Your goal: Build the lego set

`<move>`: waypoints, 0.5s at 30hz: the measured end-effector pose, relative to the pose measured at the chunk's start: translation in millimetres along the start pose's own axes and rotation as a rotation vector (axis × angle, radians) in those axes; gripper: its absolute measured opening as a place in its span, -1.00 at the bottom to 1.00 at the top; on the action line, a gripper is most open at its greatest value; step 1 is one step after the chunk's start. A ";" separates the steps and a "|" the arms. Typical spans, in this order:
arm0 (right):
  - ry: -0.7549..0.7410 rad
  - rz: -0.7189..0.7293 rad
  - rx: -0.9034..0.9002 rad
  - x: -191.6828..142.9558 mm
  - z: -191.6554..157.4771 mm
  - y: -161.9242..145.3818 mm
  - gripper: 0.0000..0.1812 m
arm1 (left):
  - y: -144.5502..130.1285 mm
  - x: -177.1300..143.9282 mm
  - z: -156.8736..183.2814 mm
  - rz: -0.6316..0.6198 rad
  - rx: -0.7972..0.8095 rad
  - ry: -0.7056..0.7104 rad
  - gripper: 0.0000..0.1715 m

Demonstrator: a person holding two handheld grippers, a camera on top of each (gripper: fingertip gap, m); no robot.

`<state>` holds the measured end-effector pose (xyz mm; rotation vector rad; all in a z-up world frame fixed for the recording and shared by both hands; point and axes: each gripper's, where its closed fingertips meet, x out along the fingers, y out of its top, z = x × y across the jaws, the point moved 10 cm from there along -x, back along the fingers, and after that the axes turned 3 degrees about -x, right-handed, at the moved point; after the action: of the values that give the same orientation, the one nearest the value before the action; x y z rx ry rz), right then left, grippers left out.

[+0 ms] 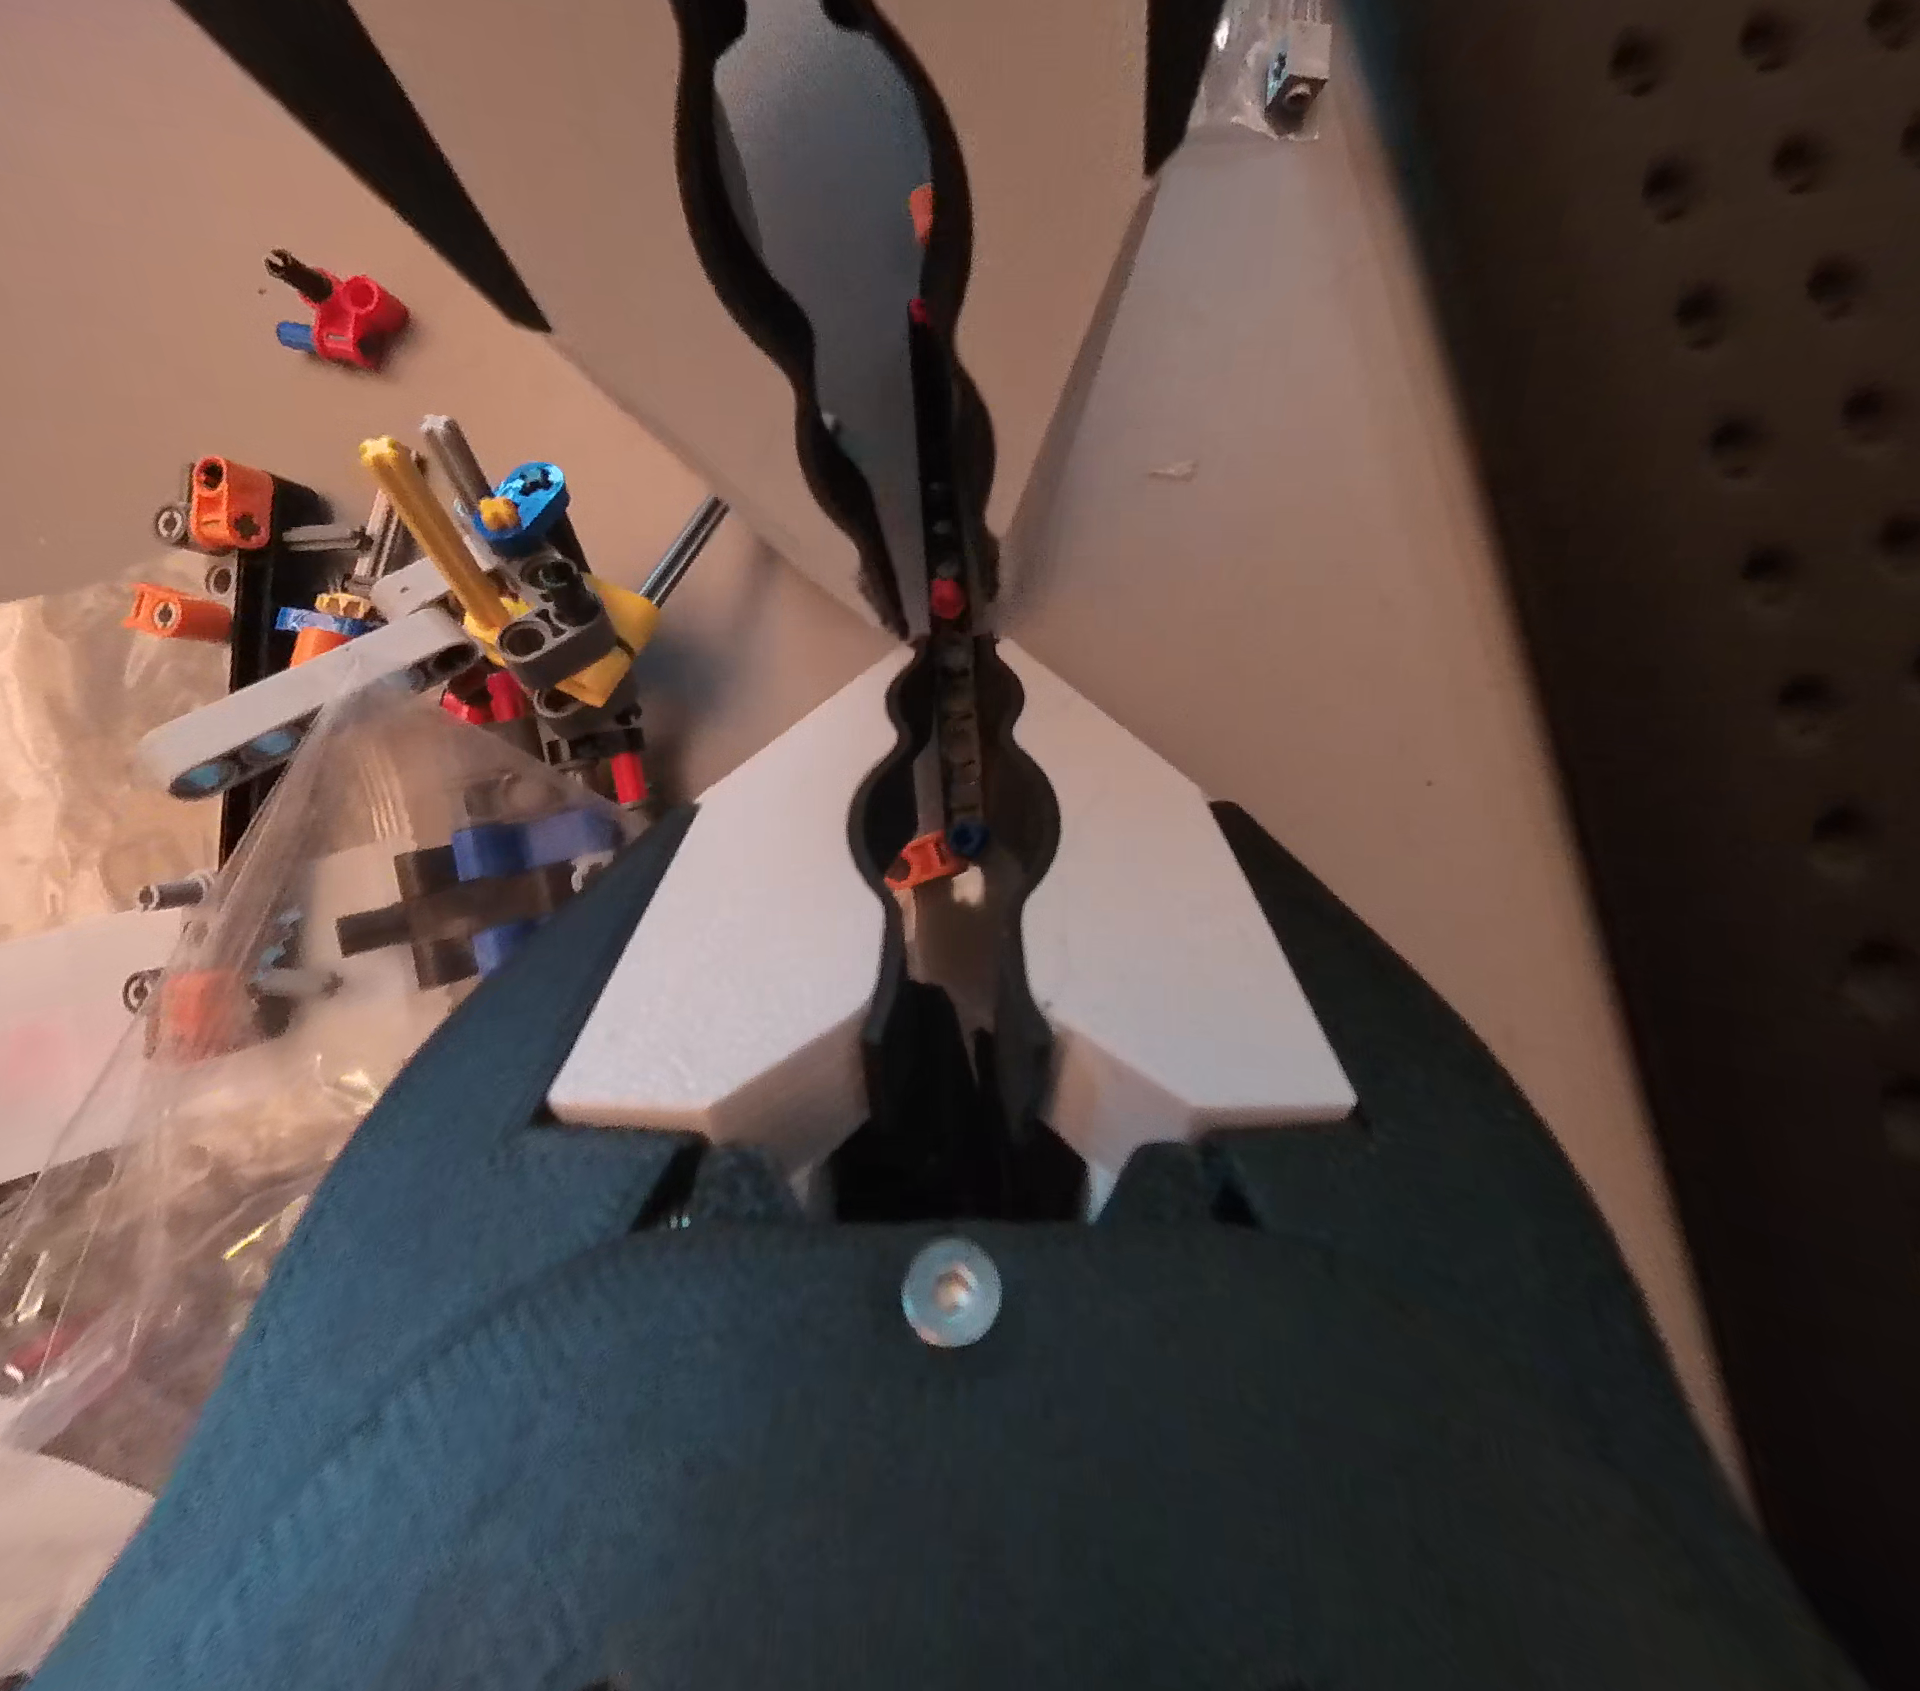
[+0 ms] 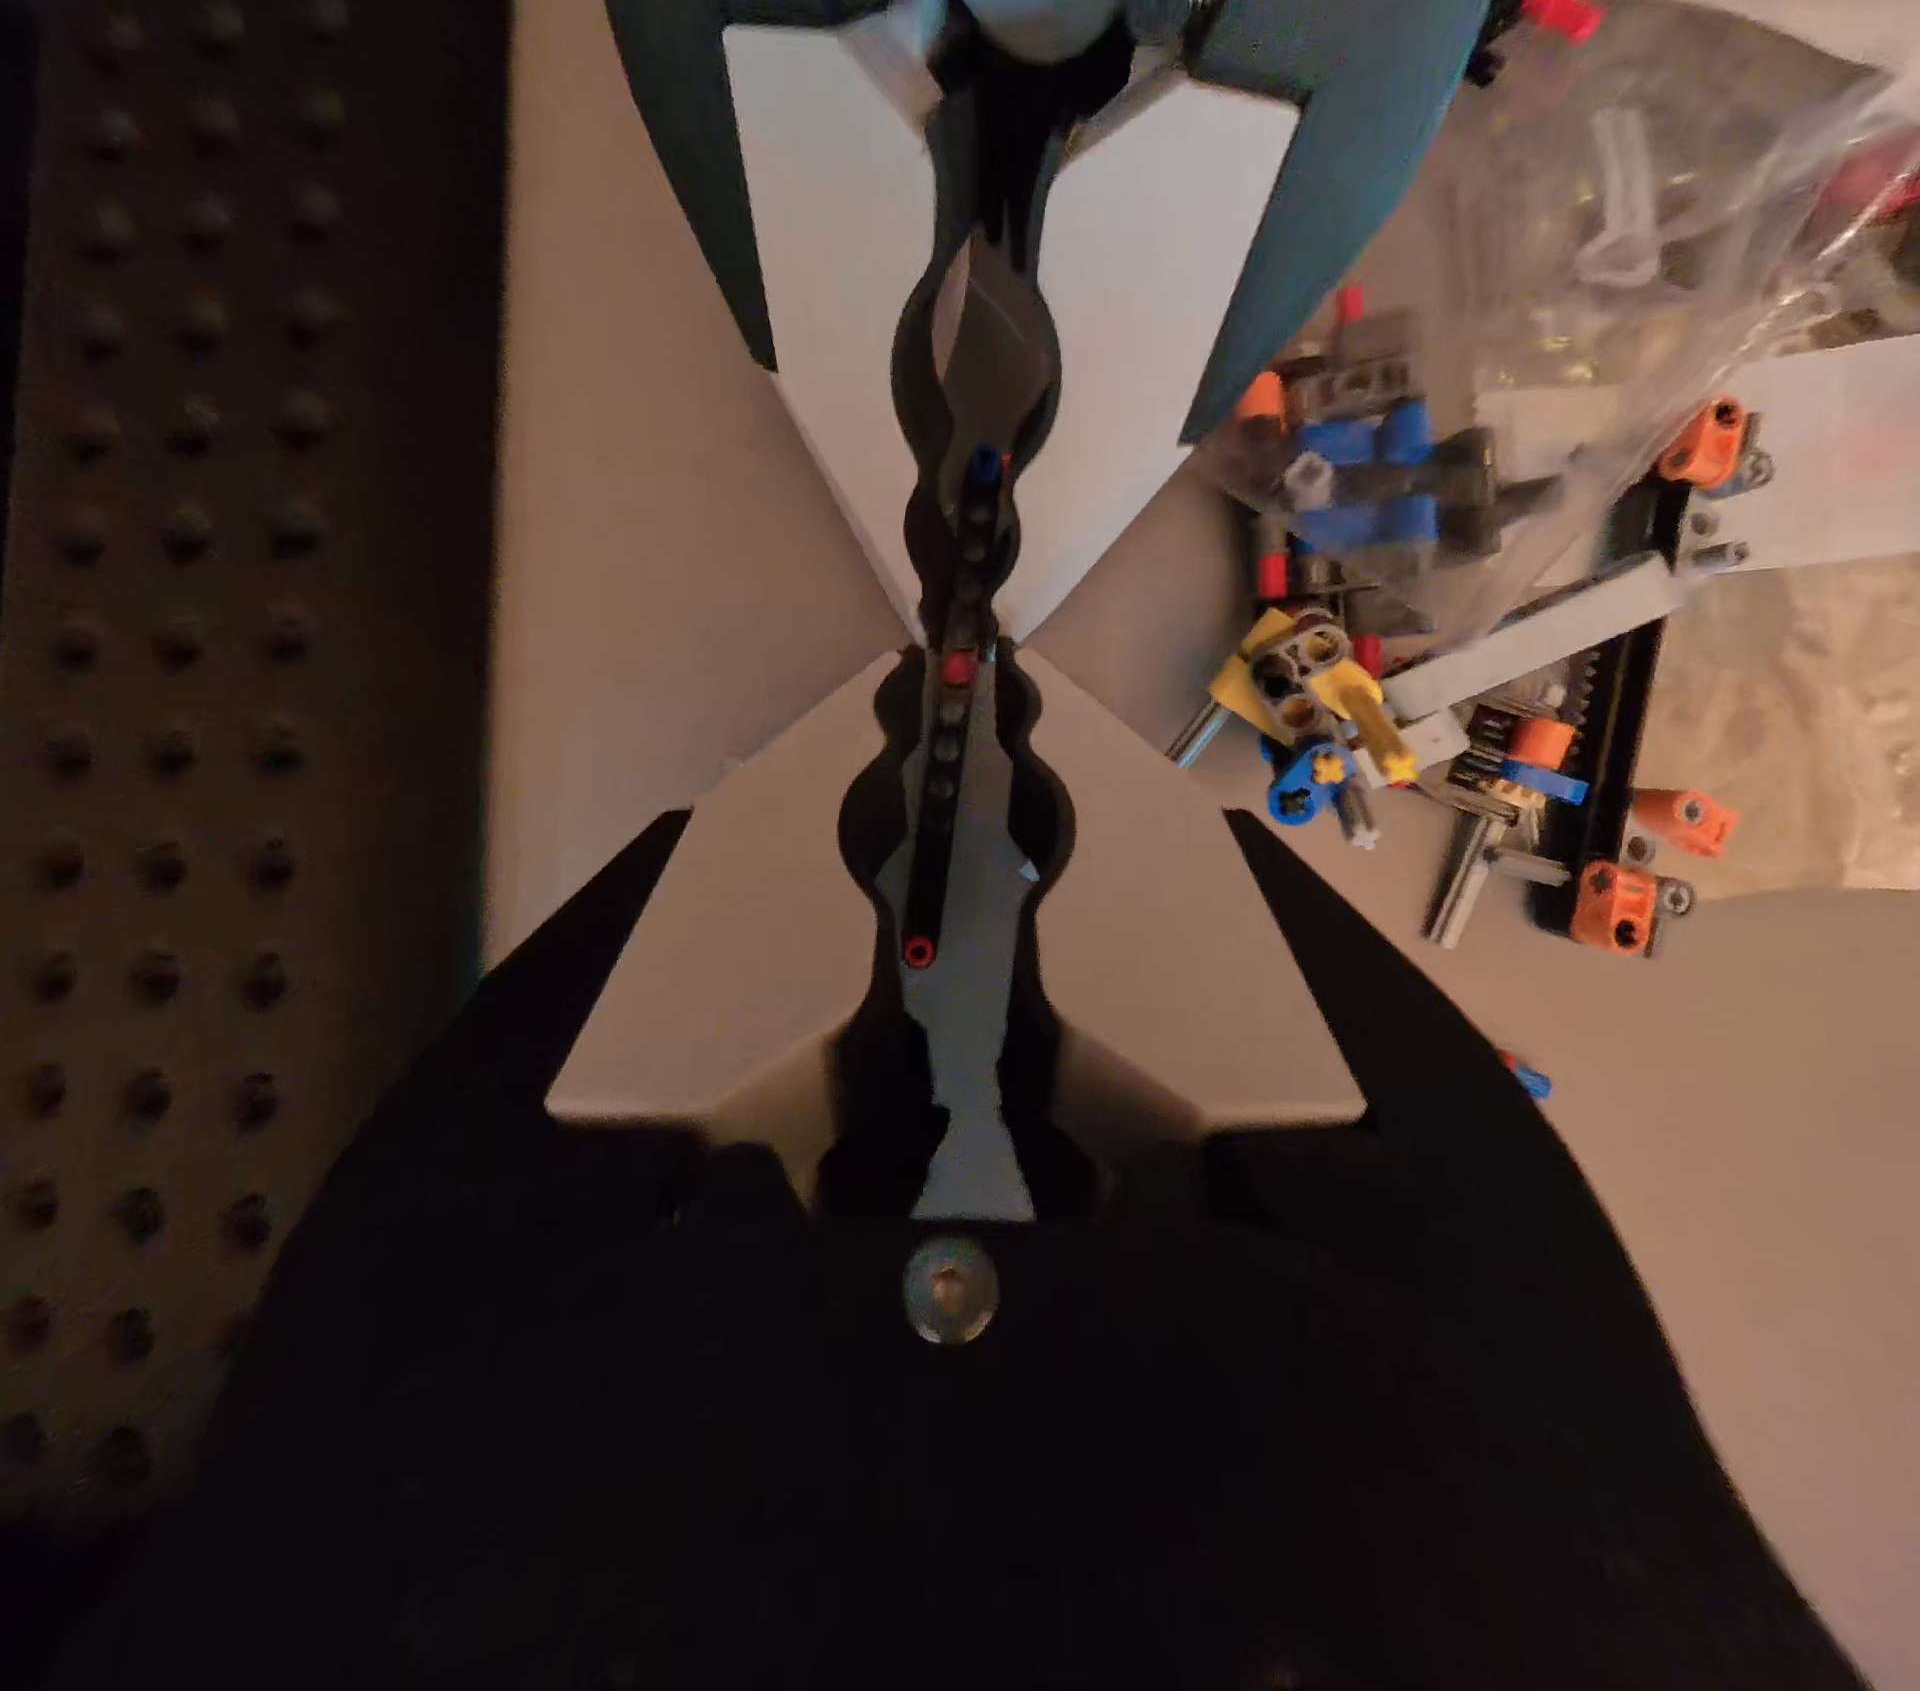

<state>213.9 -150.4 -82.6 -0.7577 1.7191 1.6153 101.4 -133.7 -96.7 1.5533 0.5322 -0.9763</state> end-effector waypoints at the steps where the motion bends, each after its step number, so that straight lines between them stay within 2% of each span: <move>1: -0.005 -0.012 0.003 2.4 0.9 -0.4 -0.88 | 0.4 0.2 0.1 -0.001 0.002 0.001 -0.91; 8: -0.043 -0.041 -0.050 6.0 -1.1 2.9 -0.98 | -0.9 -1.2 0.0 -0.010 0.009 0.029 -0.91; 15: 0.000 0.064 0.019 4.3 6.9 1.4 -0.99 | -9.9 -8.0 -2.8 0.049 -0.007 0.016 -0.91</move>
<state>210.7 -143.3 -85.3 -0.6994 1.7725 1.6398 90.1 -127.2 -96.0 1.5624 0.5055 -0.9245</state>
